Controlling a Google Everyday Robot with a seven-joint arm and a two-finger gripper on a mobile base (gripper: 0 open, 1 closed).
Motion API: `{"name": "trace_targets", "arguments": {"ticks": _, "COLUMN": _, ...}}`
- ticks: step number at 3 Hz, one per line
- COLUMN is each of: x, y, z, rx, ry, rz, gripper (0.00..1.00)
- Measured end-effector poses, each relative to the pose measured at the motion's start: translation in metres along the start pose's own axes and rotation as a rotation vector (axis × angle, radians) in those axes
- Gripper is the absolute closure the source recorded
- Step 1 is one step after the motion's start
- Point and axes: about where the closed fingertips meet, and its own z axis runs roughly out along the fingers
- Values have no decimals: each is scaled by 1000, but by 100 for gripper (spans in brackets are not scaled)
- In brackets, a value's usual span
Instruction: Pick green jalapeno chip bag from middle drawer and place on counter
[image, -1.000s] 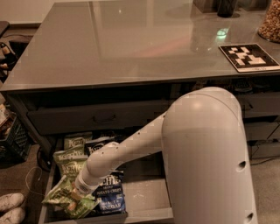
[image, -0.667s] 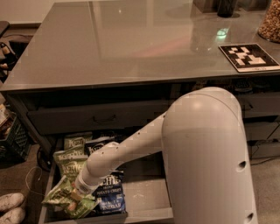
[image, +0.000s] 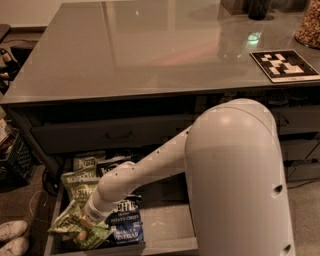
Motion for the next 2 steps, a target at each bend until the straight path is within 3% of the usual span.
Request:
{"name": "trace_targets", "arguments": {"ticks": 1, "x": -2, "y": 3, "z": -3, "rx": 2, "ry": 1, "rz": -10, "gripper": 10}}
{"name": "trace_targets", "arguments": {"ticks": 2, "x": -2, "y": 4, "z": -3, "rx": 2, "ry": 1, "rz": -10, "gripper": 13}}
